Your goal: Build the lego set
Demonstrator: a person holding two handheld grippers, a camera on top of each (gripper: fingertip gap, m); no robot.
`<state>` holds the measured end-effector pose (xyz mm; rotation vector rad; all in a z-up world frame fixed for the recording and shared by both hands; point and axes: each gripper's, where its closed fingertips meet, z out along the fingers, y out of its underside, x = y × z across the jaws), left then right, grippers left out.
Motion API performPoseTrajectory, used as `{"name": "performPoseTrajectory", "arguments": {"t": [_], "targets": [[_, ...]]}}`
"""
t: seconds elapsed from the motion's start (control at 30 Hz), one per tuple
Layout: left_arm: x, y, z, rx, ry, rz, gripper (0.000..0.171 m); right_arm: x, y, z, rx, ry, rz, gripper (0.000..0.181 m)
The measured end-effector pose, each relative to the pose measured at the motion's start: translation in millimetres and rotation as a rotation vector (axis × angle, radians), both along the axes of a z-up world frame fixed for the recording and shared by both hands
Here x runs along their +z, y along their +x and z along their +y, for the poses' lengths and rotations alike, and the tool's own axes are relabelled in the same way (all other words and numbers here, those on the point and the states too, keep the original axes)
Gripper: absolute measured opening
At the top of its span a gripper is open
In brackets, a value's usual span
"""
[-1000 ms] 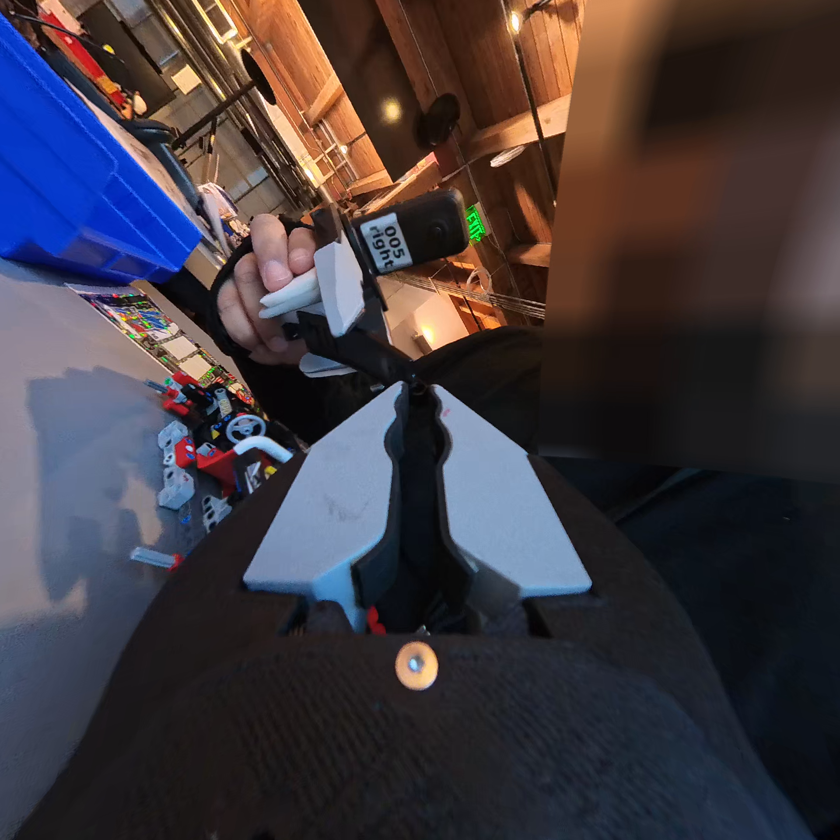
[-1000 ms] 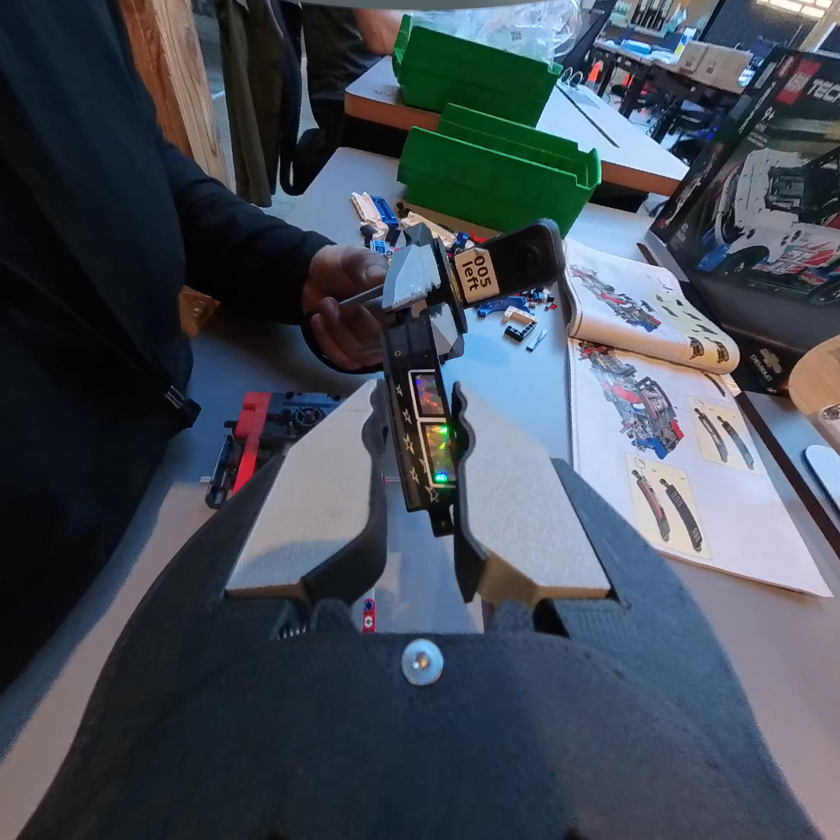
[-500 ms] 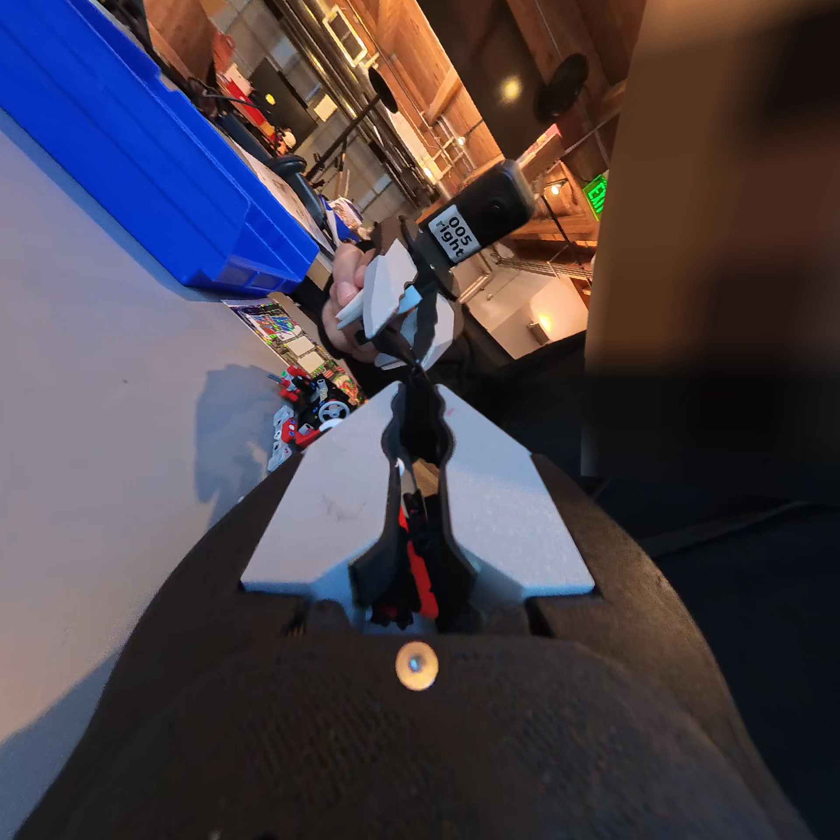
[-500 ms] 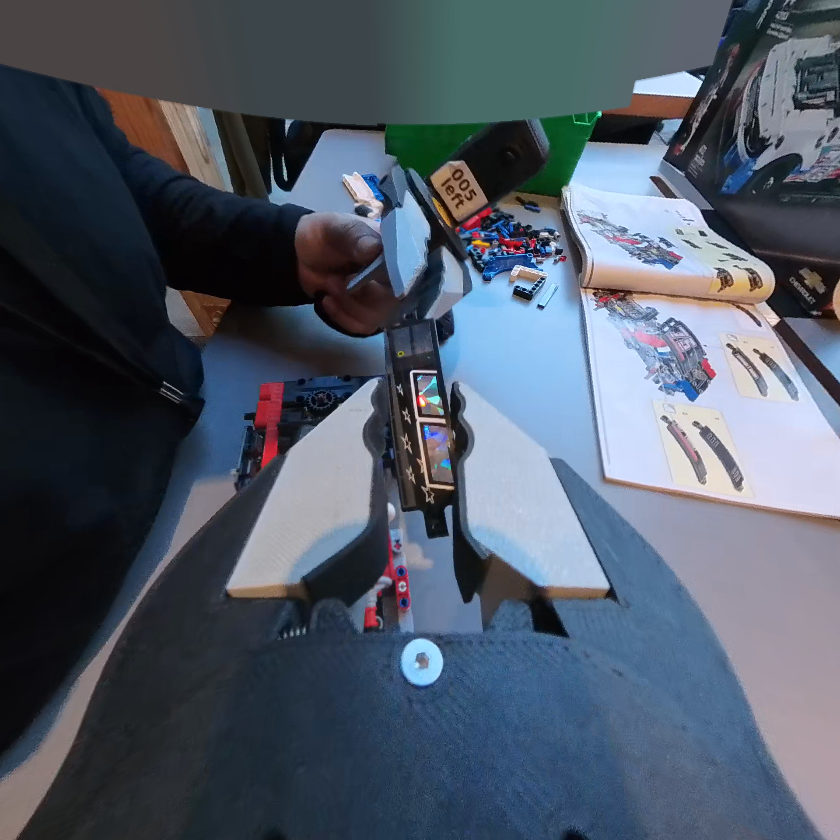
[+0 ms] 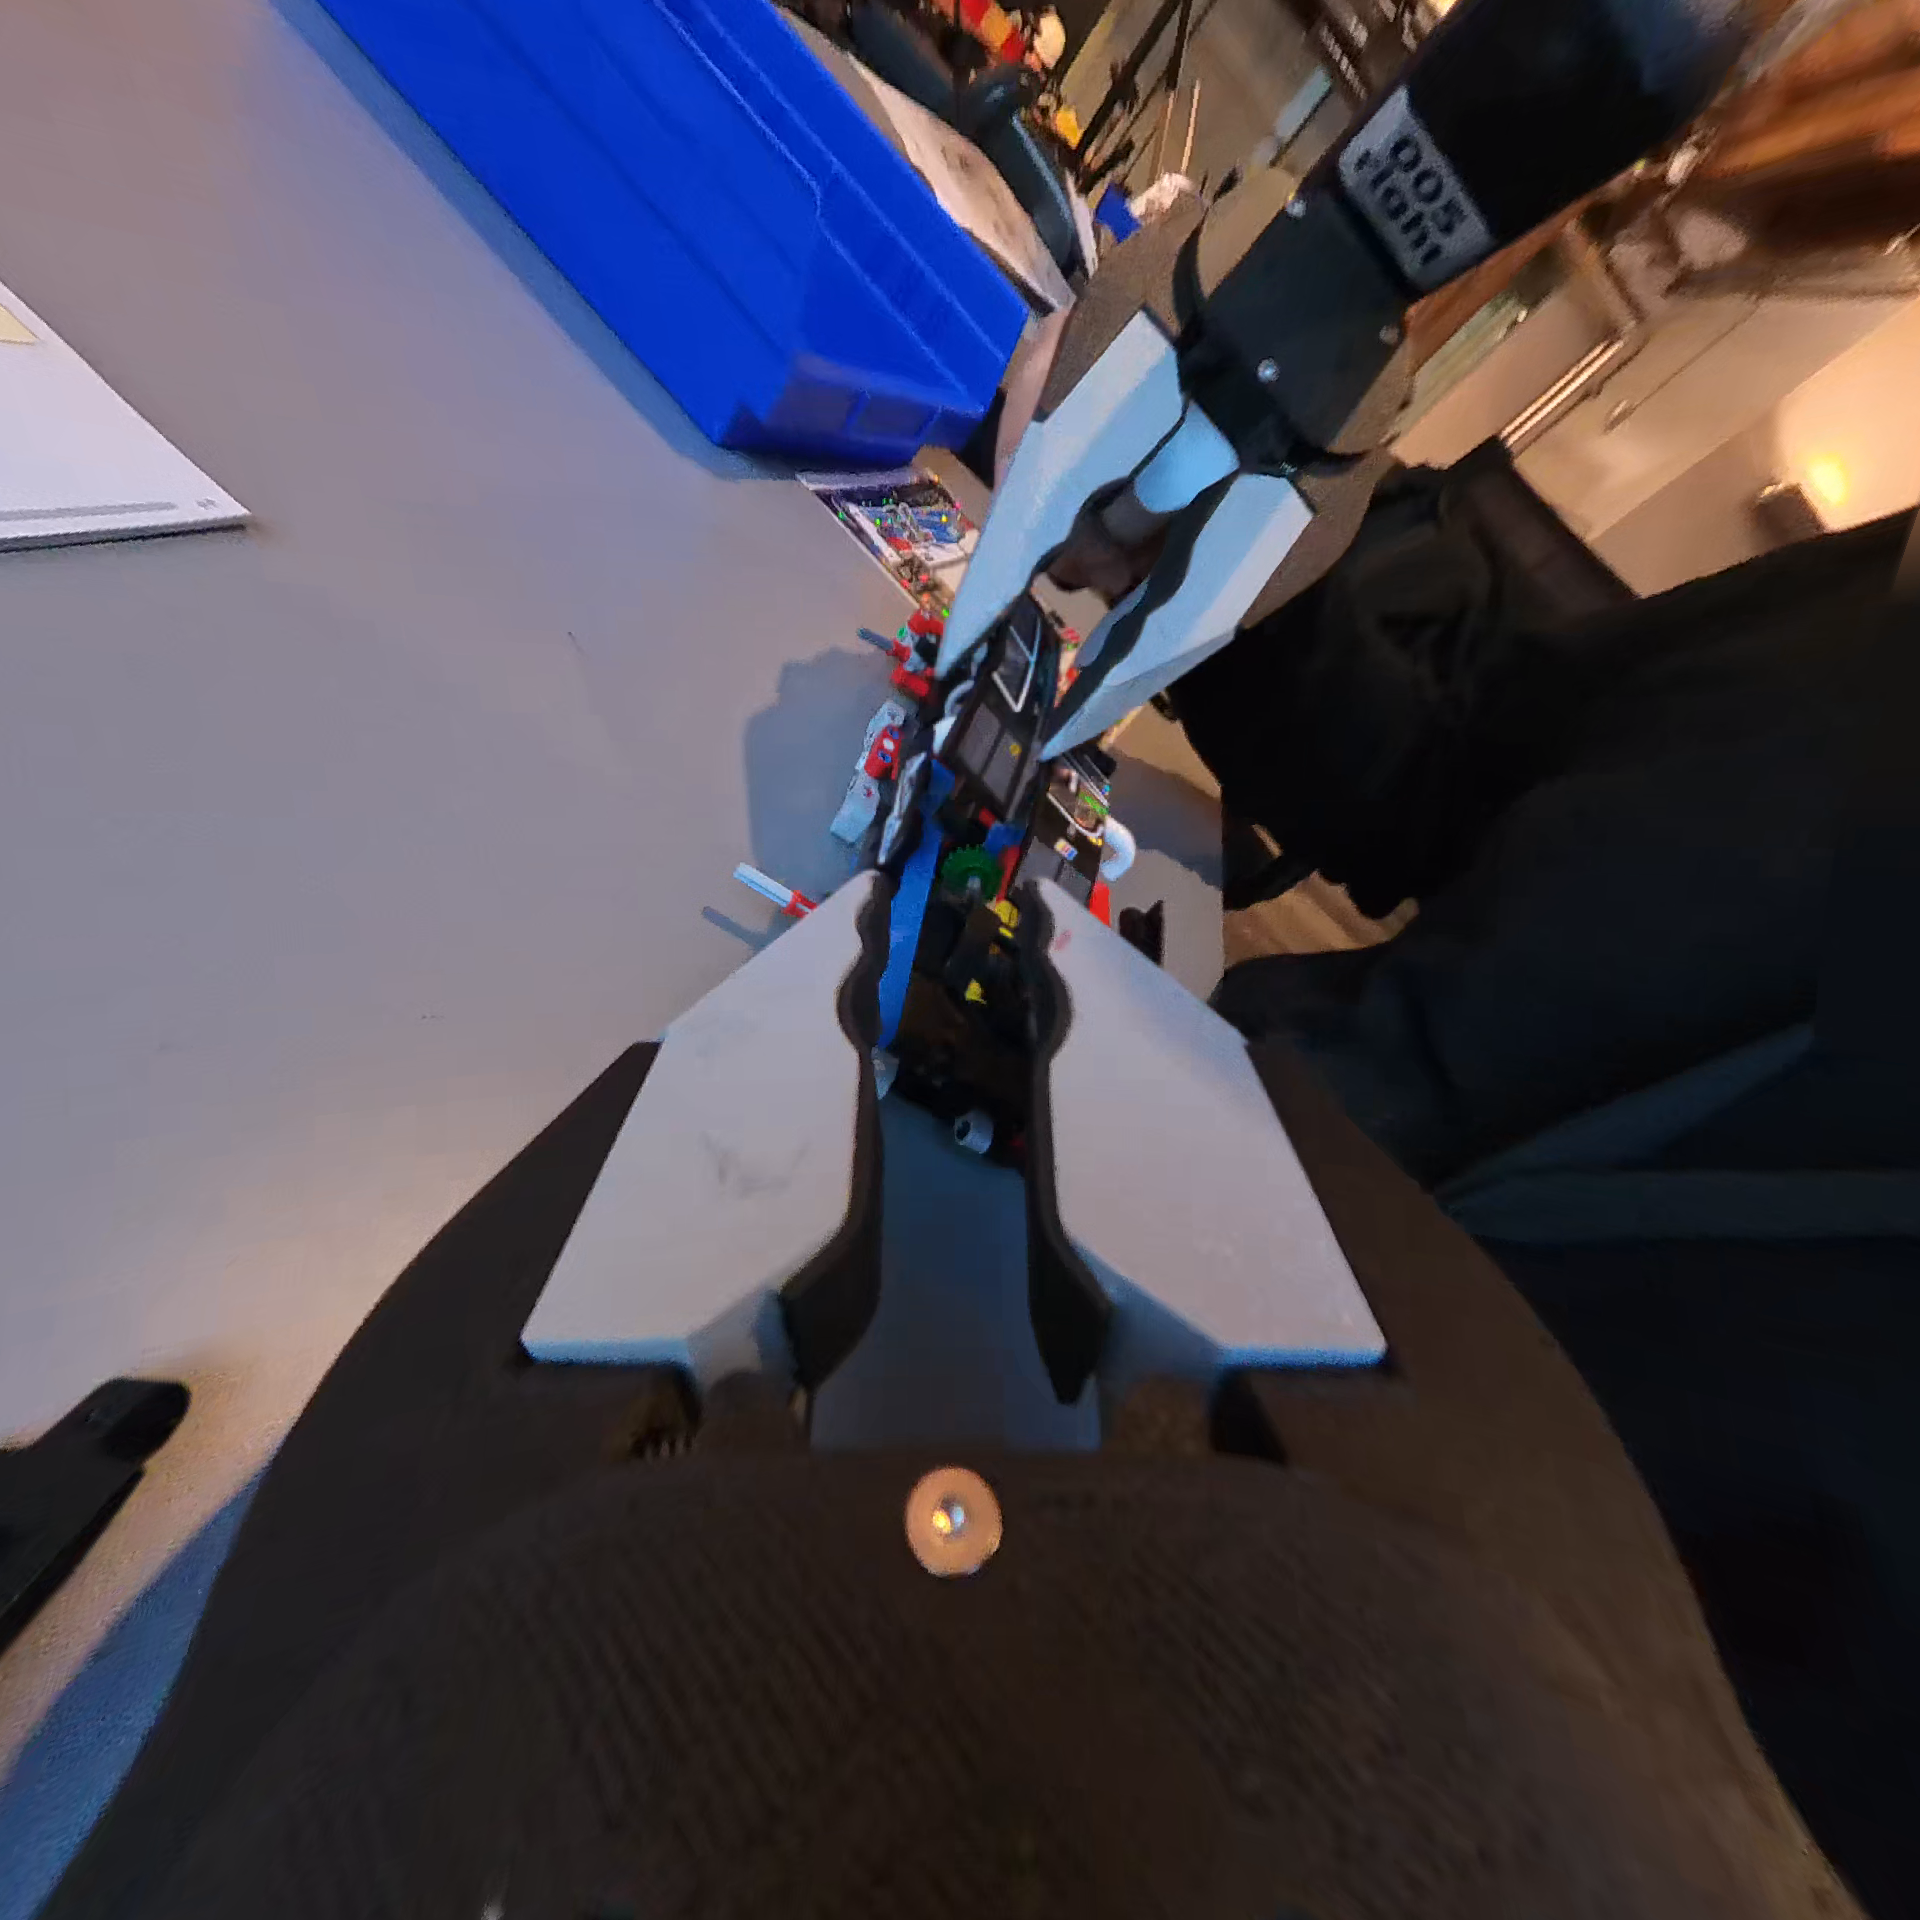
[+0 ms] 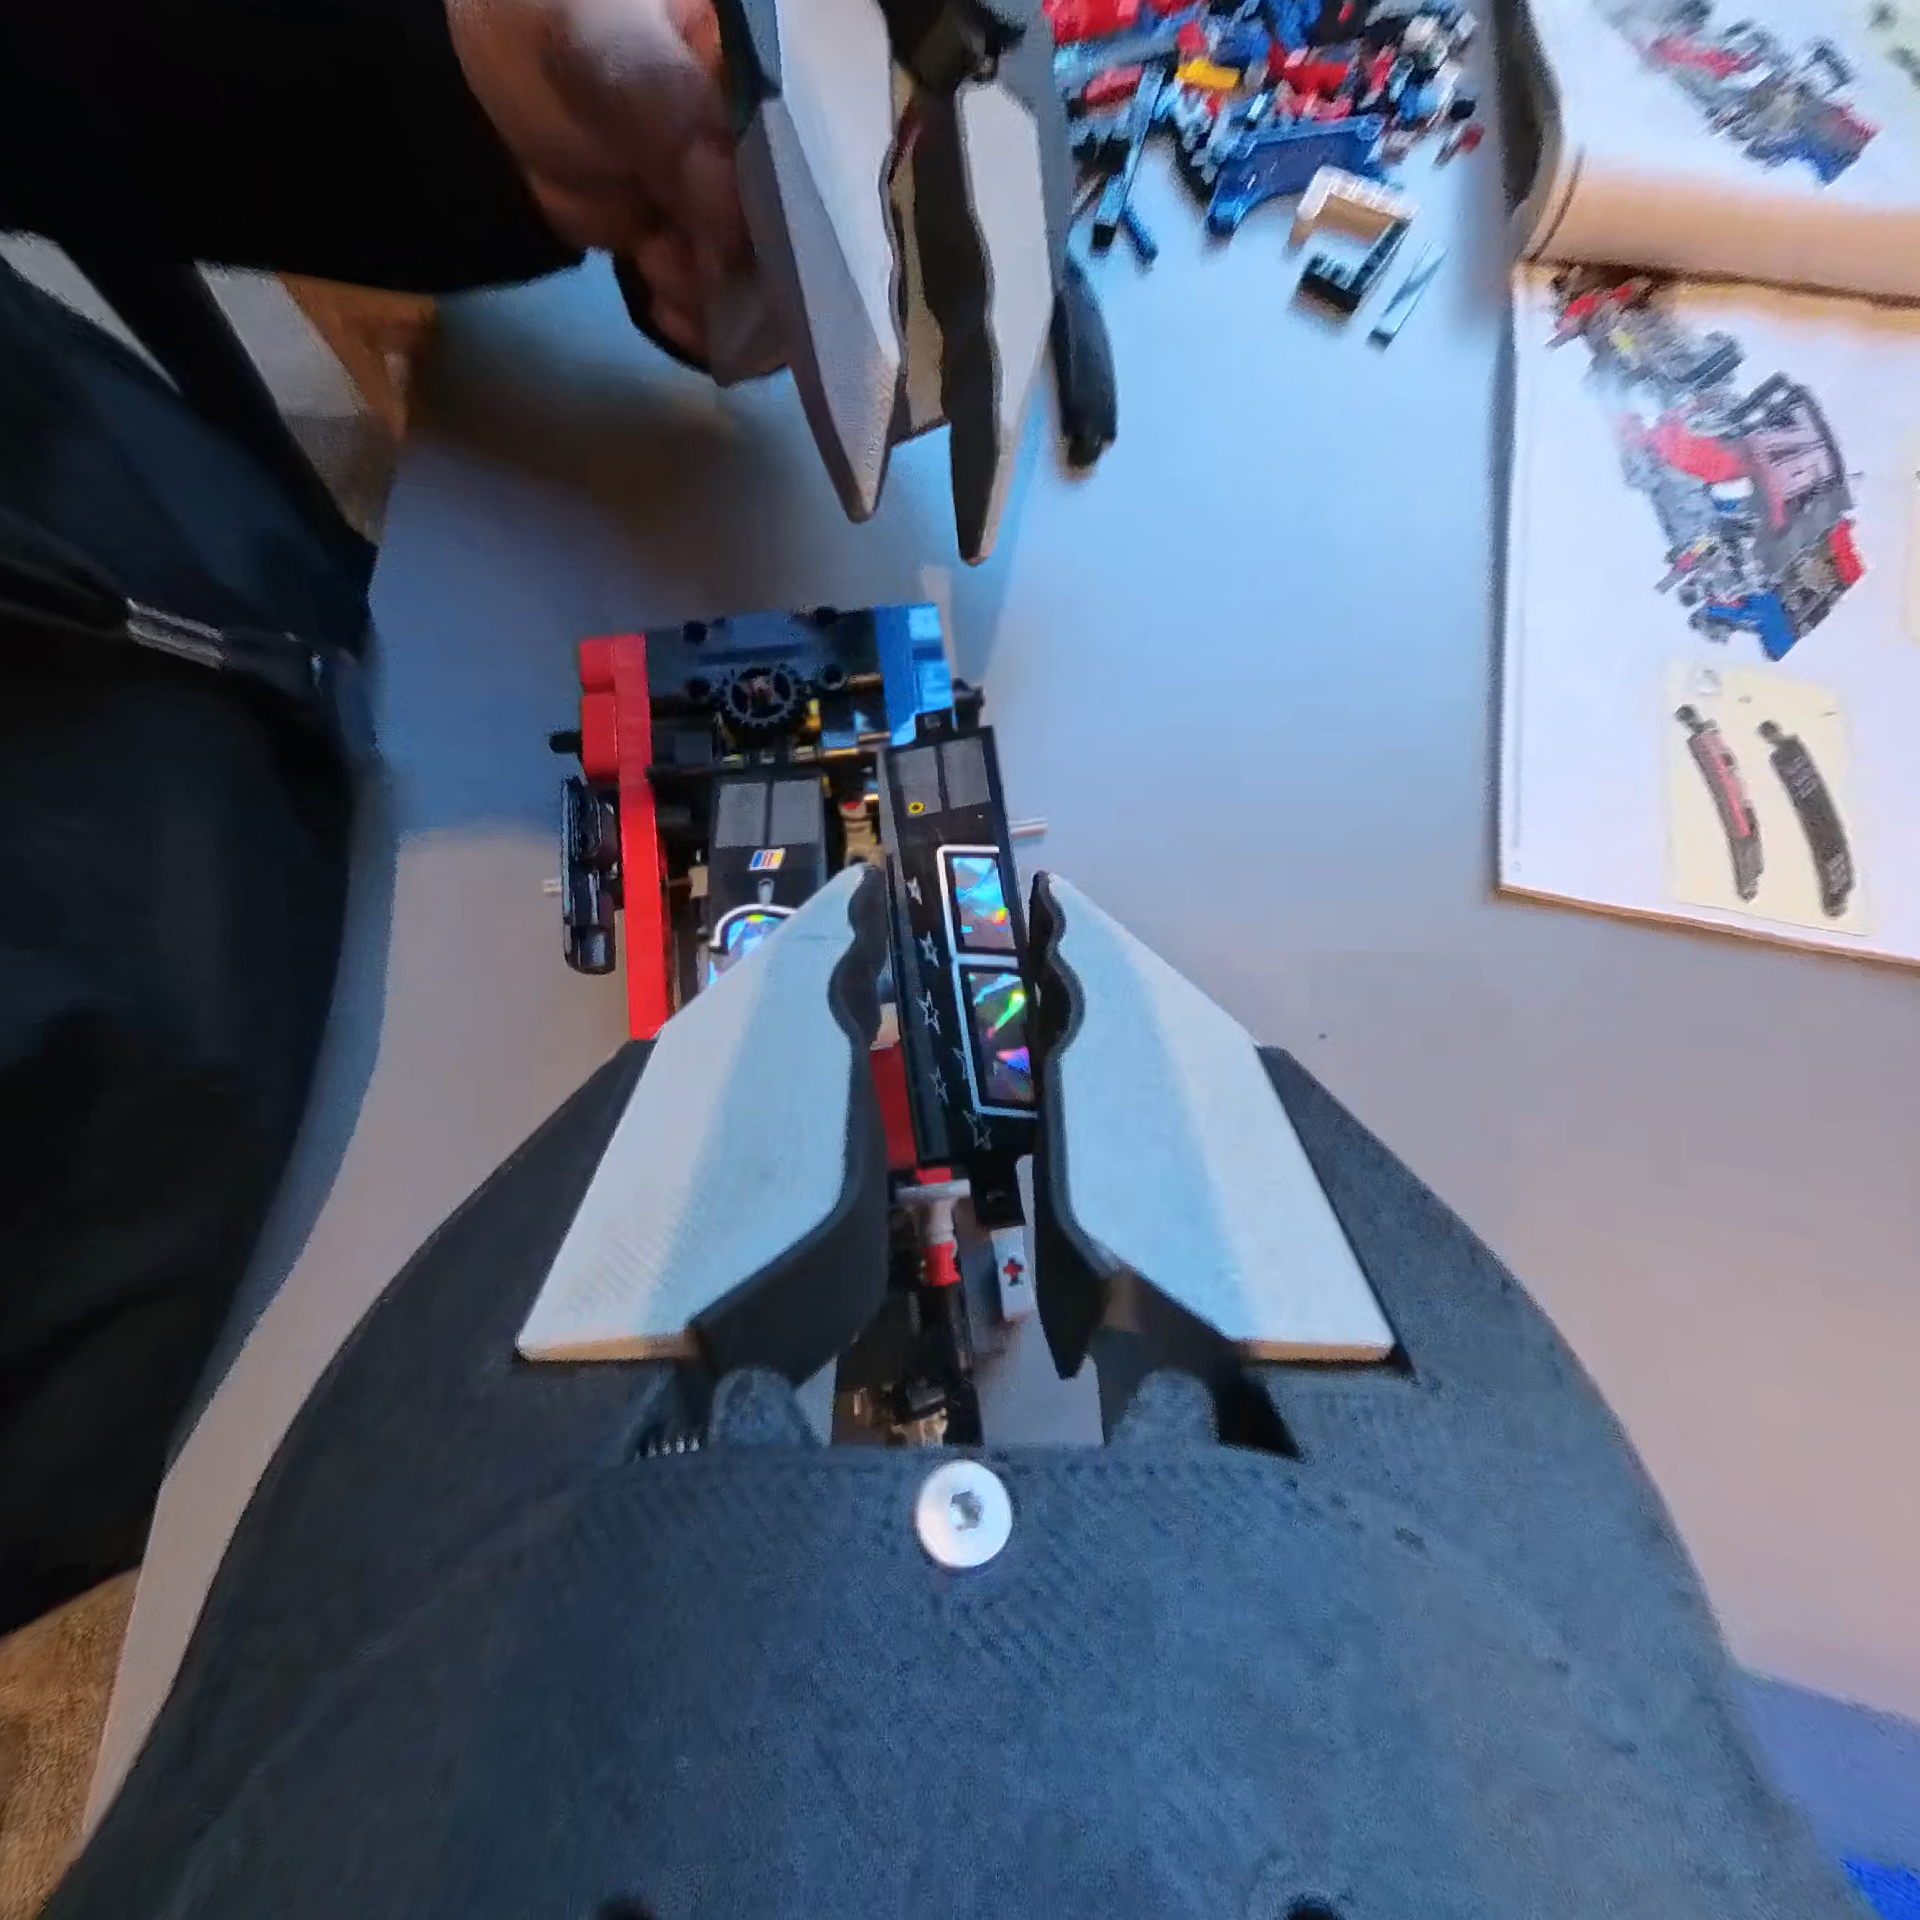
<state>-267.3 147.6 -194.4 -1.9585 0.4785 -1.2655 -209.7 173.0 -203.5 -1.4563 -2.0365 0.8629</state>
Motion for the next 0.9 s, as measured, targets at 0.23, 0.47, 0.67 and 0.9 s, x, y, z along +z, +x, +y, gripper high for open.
{"name": "performPoseTrajectory", "arguments": {"t": [0.23,0.47,0.67,0.9], "targets": [[-8.9,14.0,2.2,-0.043,0.030,0.098,0.020,-9.8,-0.5,-4.3,0.016,0.061,-0.104,0.023],[-18.5,18.0,4.8,-0.069,0.037,0.147,0.018,-11.1,-3.3,-4.9,0.029,0.054,-0.143,0.023],[-24.0,22.9,0.1,-0.120,0.082,0.191,0.022,-14.3,-5.8,-6.2,0.039,-0.003,-0.138,0.023],[-25.4,22.1,1.9,-0.197,0.170,0.310,0.022,-13.2,-3.6,-4.8,0.037,-0.115,-0.170,0.023]]}}
